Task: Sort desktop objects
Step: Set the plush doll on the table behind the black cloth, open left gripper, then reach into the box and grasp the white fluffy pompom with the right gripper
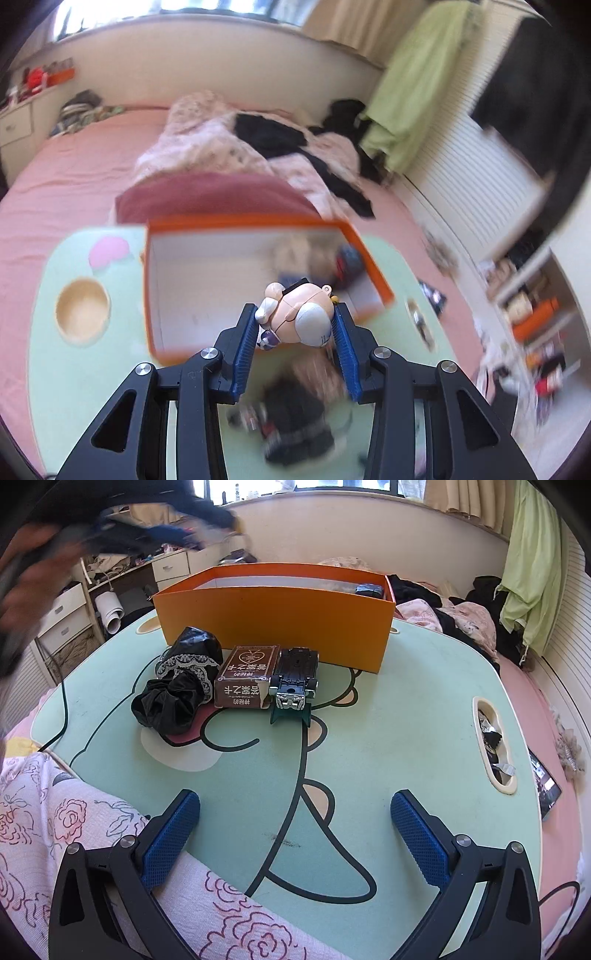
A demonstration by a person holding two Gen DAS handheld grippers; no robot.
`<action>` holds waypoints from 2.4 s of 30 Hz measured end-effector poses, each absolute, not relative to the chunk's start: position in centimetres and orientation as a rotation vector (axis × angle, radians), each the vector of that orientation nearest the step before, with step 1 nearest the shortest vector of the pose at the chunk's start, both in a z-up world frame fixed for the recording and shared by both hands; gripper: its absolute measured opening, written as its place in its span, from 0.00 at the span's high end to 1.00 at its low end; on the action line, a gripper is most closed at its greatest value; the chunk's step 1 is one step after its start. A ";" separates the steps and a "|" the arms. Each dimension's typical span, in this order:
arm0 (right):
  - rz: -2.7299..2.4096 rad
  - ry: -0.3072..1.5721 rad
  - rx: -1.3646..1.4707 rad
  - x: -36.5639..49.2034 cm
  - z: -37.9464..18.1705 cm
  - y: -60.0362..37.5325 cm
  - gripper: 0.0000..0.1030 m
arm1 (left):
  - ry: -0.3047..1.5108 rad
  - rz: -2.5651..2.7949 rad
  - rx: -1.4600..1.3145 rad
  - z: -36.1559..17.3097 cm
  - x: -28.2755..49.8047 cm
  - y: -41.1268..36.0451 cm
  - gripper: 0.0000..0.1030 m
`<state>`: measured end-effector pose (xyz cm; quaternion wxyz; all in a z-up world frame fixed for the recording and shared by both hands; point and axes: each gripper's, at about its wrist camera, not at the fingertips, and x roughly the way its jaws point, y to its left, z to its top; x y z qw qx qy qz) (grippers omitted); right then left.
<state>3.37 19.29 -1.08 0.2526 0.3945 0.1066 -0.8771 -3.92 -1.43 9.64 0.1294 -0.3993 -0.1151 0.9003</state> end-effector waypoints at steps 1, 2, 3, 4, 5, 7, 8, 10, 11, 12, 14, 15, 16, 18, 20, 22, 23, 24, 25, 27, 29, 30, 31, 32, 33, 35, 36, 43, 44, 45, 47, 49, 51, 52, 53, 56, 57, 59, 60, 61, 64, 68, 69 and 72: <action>-2.385 0.289 1.073 3.4 -1.1 19.3 0.00 | -0.324 2.597 -1.173 8.8 -3.3 -1.0 0.62; -2.384 0.289 1.073 3.4 -1.1 19.3 0.00 | -0.307 2.574 -1.191 7.7 -2.9 -0.6 0.62; -2.384 0.289 1.072 3.4 -1.1 19.3 0.00 | -0.280 2.562 -1.211 6.8 -2.8 -0.1 0.62; -2.384 0.289 1.072 3.4 -1.1 19.3 0.00 | -0.253 2.560 -1.231 6.0 -2.8 0.2 0.62; -2.384 0.289 1.072 3.4 -1.1 19.3 0.00 | -0.233 2.565 -1.251 5.3 -2.9 0.5 0.62; -2.385 0.289 1.072 3.4 -1.1 19.3 0.00 | -0.211 2.581 -1.280 4.0 -3.2 0.8 0.62; -2.385 0.289 1.072 3.4 -1.1 19.3 0.00 | -0.218 2.591 -1.276 3.7 -3.5 0.7 0.62; -2.385 0.289 1.072 3.4 -1.1 19.3 0.00 | -0.256 2.606 -1.258 3.7 -3.5 0.3 0.59; -2.385 0.288 1.072 3.4 -1.1 19.3 0.00 | -0.280 2.613 -1.237 4.0 -3.3 -0.2 0.56; -2.385 0.288 1.072 3.4 -1.1 19.3 0.00 | -0.302 2.623 -1.203 4.4 -2.9 -0.6 0.46; -2.385 0.288 1.072 3.4 -1.1 19.3 0.00 | -0.323 2.663 -1.129 5.4 -1.6 -1.4 0.28; -2.386 0.288 1.072 3.4 -1.1 19.3 0.00 | -0.319 2.688 -1.107 5.8 -0.9 -1.6 0.19; -2.385 0.288 1.072 3.4 -1.1 19.3 0.00 | -0.307 2.715 -1.096 6.0 -0.2 -1.8 0.13; -2.385 0.288 1.072 3.4 -1.1 19.3 0.00 | -0.255 2.747 -1.109 5.9 1.2 -2.0 0.11; -2.386 0.288 1.072 3.4 -1.1 19.3 0.00 | -0.199 2.753 -1.154 5.1 2.5 -2.0 0.10; -2.386 0.288 1.072 3.4 -1.1 19.3 0.00 | -0.138 2.753 -1.207 3.6 3.9 -1.9 0.09; -2.386 0.288 1.072 3.4 -1.1 19.3 0.00 | -0.109 2.746 -1.230 2.9 4.2 -1.6 0.09; -2.386 0.288 1.072 3.4 -1.1 19.3 0.00 | -0.063 2.729 -1.262 1.9 4.4 -1.4 0.07; -2.386 0.288 1.072 3.4 -1.1 19.3 0.00 | -0.014 2.709 -1.296 1.0 4.3 -1.2 0.07; -2.386 0.288 1.073 3.4 -1.1 19.3 0.00 | 0.161 2.719 -1.328 -0.3 4.1 -0.1 0.00; -2.388 0.294 1.072 3.4 -1.1 19.3 0.00 | 0.179 2.697 -1.320 -0.3 4.0 0.3 0.00; -2.388 0.292 1.071 3.5 -1.1 19.3 0.00 | 0.168 2.692 -1.320 -0.3 3.9 0.2 0.00; -2.387 0.290 1.072 3.5 -1.1 19.4 0.00 | 0.161 2.699 -1.316 -0.3 3.9 0.1 0.00; -2.387 0.290 1.072 3.5 -1.1 19.4 0.00 | 0.153 2.709 -1.310 -0.3 4.0 0.0 0.00; -2.388 0.292 1.072 3.5 -1.1 19.4 0.00 | 0.151 2.715 -1.304 -0.3 4.0 -0.1 0.00; -2.393 0.286 1.070 3.6 -1.1 19.4 0.00 | 0.151 2.718 -1.302 -0.3 4.1 -0.2 0.00; -2.393 0.287 1.070 3.6 -1.1 19.4 0.00 | 0.150 2.719 -1.301 -0.3 4.1 -0.2 0.00; -2.408 0.239 1.064 3.3 -1.0 20.2 0.08 | 0.149 2.720 -1.298 -0.3 4.1 -0.4 0.00; -2.409 0.214 1.056 3.3 -0.7 20.4 0.33 | 0.149 2.719 -1.298 -0.3 4.2 -0.5 0.00; -2.402 0.183 1.050 3.0 -0.1 20.6 0.53 | 0.148 2.720 -1.296 -0.3 4.2 -0.5 0.00; -2.379 0.121 1.029 2.3 1.8 20.6 0.54 | 0.148 2.722 -1.295 -0.4 4.1 -0.3 0.00; -2.360 0.075 0.999 0.7 4.7 19.9 0.54 | 0.148 2.722 -1.293 -0.4 4.1 -0.3 0.00; -2.350 0.049 1.000 -1.7 7.4 18.6 0.54 | 0.147 2.725 -1.288 -0.4 4.0 -0.3 0.00; -2.336 0.048 1.018 -3.5 8.8 17.5 0.54 | 0.147 2.725 -1.286 -0.4 4.0 -0.2 0.00; -2.331 0.058 1.031 -5.0 9.6 16.5 0.54 | 0.146 2.726 -1.282 -0.4 4.0 -0.3 0.00; -2.344 0.189 1.132 -10.7 10.4 12.4 0.54 | 0.145 2.729 -1.273 -0.5 4.1 -0.3 0.00; -2.359 0.256 1.189 -12.6 10.0 11.0 0.54 | 0.145 2.729 -1.271 -0.5 4.2 -0.4 0.00; -2.381 0.364 1.291 -15.1 8.8 9.1 0.54 | 0.144 2.730 -1.267 -0.5 4.2 -0.4 0.00; -2.387 0.407 1.338 -16.0 8.0 8.3 0.54 | 0.144 2.731 -1.264 -0.5 4.3 -0.4 0.00; -2.387 0.438 1.382 -16.8 7.1 7.7 0.54 | 0.144 2.732 -1.261 -0.6 4.3 -0.4 0.00; -2.375 0.519 1.472 -18.4 4.8 5.7 0.54 | 0.142 2.733 -1.253 -0.6 4.4 -0.5 0.00; -2.358 0.618 1.591 -19.2 2.0 4.9 0.67 | 0.140 2.735 -1.248 -0.5 4.4 -0.5 0.00; -2.367 0.595 1.578 -19.1 2.2 5.0 0.67 | 0.141 2.735 -1.248 -0.5 4.4 -0.5 0.00; -2.354 0.440 1.459 -17.8 4.3 5.9 0.67 | 0.141 2.735 -1.249 -0.5 4.4 -0.5 0.00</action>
